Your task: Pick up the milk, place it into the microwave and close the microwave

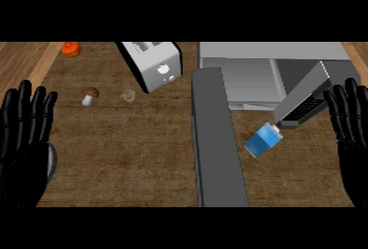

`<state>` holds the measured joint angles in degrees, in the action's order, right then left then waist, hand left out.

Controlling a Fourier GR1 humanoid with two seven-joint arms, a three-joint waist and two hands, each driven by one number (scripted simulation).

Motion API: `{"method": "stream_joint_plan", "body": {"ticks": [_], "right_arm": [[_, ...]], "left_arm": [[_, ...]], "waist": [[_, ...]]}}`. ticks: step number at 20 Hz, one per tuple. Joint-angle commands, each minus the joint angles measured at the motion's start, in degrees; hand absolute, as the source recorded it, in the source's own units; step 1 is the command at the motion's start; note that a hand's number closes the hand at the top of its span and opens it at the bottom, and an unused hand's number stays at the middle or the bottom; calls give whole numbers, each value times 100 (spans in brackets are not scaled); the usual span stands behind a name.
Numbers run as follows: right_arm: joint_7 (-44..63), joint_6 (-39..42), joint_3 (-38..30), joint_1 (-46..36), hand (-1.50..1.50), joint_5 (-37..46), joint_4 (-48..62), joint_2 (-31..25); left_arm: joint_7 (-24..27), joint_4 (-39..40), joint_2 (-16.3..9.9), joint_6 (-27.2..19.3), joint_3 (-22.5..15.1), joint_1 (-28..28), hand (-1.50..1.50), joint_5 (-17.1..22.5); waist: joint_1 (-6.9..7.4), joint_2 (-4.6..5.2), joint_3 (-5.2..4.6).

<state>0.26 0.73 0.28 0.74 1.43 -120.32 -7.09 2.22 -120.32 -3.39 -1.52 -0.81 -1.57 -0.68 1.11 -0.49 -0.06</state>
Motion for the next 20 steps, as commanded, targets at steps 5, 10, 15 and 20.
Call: {"method": "stream_joint_plan", "body": {"ticks": [5,10,15,20], "right_arm": [[88,1355,-458,-617,-150,-1552,272,-710],[429,2029,-227,-372,-150,-2516,105,-836],[280,2123,-522,-605,-150,-2514,678,-803],[603,2213,-760,-294,-150,-2435,333,-969]], "left_arm": [[-93,200,-282,279,225,50,-150,132],[-575,-228,-53,555,320,-406,-150,1331],[-885,-1131,-202,941,547,-1374,-150,2017],[-514,-1069,-239,1355,974,-1788,-150,2232]], "waist": [[-85,55,8],[-81,37,6],[-47,40,6],[-86,42,4]]}}
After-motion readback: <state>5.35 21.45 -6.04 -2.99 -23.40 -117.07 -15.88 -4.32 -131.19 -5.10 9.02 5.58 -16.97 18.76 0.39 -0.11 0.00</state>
